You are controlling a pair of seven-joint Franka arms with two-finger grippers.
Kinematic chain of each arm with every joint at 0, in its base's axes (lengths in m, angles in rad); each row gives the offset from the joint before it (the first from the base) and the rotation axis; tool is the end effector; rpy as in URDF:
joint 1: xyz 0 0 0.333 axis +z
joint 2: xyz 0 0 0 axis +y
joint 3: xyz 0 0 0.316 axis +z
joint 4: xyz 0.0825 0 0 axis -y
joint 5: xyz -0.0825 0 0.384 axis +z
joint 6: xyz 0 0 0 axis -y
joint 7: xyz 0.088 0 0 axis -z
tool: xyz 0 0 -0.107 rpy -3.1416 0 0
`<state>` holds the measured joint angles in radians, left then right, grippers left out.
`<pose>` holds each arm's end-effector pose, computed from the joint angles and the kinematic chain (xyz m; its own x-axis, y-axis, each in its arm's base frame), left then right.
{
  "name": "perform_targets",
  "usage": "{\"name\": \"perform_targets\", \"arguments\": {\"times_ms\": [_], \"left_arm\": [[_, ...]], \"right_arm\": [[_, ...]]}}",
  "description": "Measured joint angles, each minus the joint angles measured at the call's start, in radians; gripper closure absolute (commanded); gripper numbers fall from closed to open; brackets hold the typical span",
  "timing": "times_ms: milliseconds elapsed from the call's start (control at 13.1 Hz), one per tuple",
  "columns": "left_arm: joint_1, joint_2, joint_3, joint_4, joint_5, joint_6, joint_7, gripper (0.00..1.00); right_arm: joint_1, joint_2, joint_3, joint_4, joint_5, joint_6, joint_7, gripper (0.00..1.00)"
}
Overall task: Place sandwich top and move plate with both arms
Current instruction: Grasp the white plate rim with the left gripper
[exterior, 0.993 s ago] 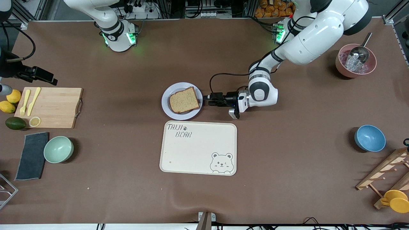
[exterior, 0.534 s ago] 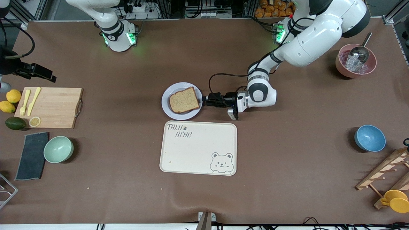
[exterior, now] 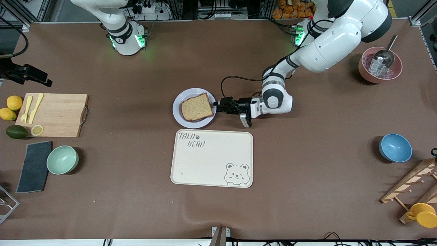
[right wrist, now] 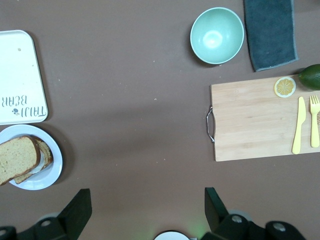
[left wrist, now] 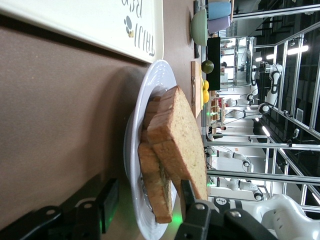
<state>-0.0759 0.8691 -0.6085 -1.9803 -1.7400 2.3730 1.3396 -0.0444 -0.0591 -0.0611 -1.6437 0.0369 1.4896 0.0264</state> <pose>0.4250 -0.3825 0.0847 0.9936 -0.1035 0.0443 -0.0694 -0.2532 0.9649 0.5237 -0.0522 0.6157 0.9872 -0.1276 -0.0959 -0.1317 -0.9906 -0.0380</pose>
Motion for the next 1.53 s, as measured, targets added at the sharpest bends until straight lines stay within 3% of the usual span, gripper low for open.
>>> {"name": "perform_targets", "arguments": {"times_ms": [534, 1527], "left_arm": [[0.000, 0.011, -0.002, -0.002, -0.029, -0.005, 0.135, 0.59], [-0.001, 0.015, -0.003, -0.003, -0.031, -0.013, 0.191, 0.65]], "right_arm": [[0.000, 0.000, 0.005, 0.006, 0.000, 0.003, -0.012, 0.00], [0.000, 0.000, 0.007, 0.030, 0.000, -0.014, -0.015, 0.00]]}}
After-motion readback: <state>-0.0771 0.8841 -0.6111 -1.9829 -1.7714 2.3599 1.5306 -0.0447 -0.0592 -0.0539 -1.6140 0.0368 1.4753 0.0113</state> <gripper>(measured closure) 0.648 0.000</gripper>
